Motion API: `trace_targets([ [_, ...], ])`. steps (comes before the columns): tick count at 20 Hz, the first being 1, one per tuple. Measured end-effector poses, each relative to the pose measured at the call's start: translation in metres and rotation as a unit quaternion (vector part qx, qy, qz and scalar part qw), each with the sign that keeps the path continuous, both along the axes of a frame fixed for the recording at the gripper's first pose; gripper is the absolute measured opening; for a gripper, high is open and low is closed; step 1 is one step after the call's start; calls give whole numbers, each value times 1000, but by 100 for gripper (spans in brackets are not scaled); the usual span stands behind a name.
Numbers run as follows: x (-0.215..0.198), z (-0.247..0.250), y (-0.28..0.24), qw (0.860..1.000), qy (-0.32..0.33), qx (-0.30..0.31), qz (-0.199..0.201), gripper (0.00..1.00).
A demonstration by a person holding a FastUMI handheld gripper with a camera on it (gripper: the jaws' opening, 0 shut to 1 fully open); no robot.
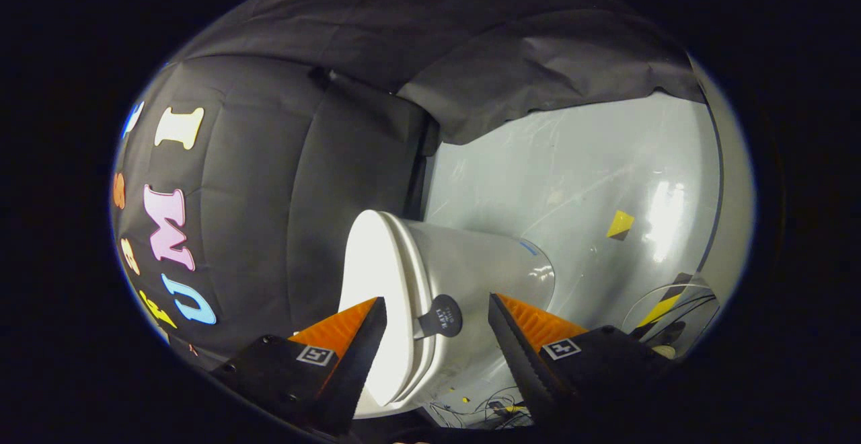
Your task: Open the toilet lid.
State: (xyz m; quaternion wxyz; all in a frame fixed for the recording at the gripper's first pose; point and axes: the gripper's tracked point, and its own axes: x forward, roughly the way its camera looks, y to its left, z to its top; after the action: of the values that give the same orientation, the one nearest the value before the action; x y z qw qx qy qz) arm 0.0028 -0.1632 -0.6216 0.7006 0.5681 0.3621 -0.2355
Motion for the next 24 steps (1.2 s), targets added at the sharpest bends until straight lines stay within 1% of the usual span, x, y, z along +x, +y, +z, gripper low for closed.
trace_targets([
  [2,2,-6,3,1000,-5,19,-8,97],
  [4,3,-12,5,999,-12,30,-21,91],
  [5,2,-17,8,999,-12,37,-27,91],
  [9,8,-29,19,997,-30,69,-34,54],
  [10,11,-29,20,996,-41,75,-36,50],
  [13,19,-28,25,992,-71,98,-45,50],
  [16,21,-30,22,990,-86,99,-53,50],
  [17,33,-42,32,990,-86,101,-57,50],
  [18,17,-33,22,989,-89,104,-62,13],
  [20,24,-29,23,988,-96,103,-61,13],
  [24,25,-29,27,988,-99,105,-55,13],
])
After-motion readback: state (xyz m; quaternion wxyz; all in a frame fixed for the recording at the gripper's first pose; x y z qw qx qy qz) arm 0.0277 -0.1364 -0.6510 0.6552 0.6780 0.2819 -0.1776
